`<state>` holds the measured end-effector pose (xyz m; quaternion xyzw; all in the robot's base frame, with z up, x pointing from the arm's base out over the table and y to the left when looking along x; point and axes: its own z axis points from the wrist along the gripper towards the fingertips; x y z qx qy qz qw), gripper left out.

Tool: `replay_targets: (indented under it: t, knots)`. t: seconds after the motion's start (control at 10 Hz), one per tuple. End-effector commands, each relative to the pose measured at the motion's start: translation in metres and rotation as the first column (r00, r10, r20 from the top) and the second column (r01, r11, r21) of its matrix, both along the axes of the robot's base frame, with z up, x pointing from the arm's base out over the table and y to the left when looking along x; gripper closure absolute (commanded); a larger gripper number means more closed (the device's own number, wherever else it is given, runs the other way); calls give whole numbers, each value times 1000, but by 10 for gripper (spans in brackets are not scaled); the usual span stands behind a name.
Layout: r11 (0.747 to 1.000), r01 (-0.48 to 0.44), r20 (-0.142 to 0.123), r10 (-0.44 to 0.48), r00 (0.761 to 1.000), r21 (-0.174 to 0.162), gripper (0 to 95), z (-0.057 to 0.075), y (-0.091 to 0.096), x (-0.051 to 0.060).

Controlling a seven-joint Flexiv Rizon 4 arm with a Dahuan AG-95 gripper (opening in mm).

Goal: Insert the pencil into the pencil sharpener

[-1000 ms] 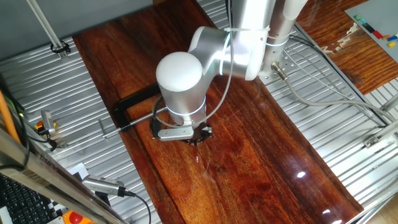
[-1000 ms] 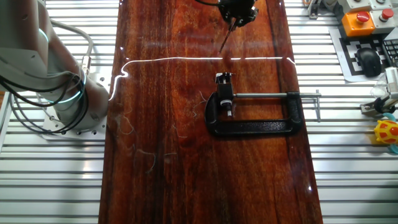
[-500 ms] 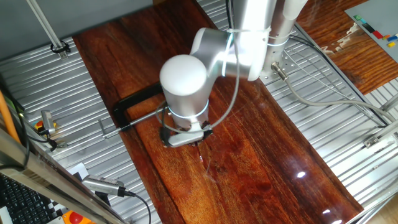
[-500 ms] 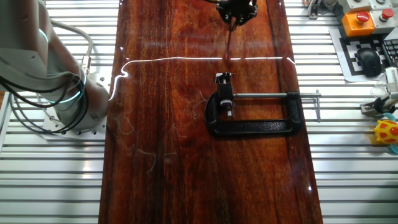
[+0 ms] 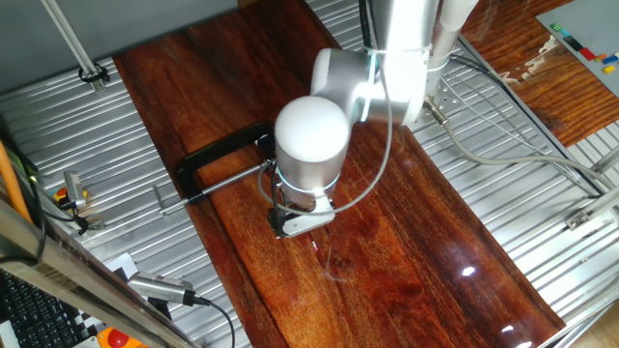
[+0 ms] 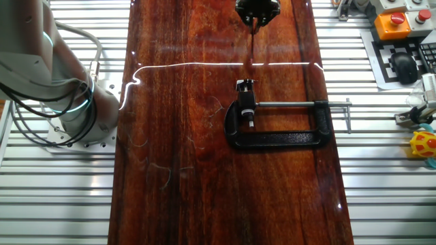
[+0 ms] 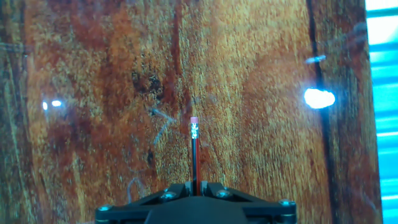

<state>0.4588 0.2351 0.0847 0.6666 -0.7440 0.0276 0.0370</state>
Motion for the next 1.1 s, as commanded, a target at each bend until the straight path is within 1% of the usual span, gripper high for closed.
replay_targets:
  t: [0.1, 0.3, 0.5, 0.6, 0.8, 1.1]
  knots:
    - [990, 137, -4, -137, 991, 41, 950, -3, -3, -4]
    - [993, 111, -7, -111, 994, 36, 950, -3, -4, -5]
    - [995, 91, -9, -90, 996, 37, 950, -4, -5, -6]
    - [996, 79, -11, -79, 997, 43, 950, -5, -6, -9]
    - [997, 68, -11, -68, 998, 40, 950, -5, -7, -10]
    - [998, 28, -13, -28, 1000, 53, 950, -5, -7, -10]
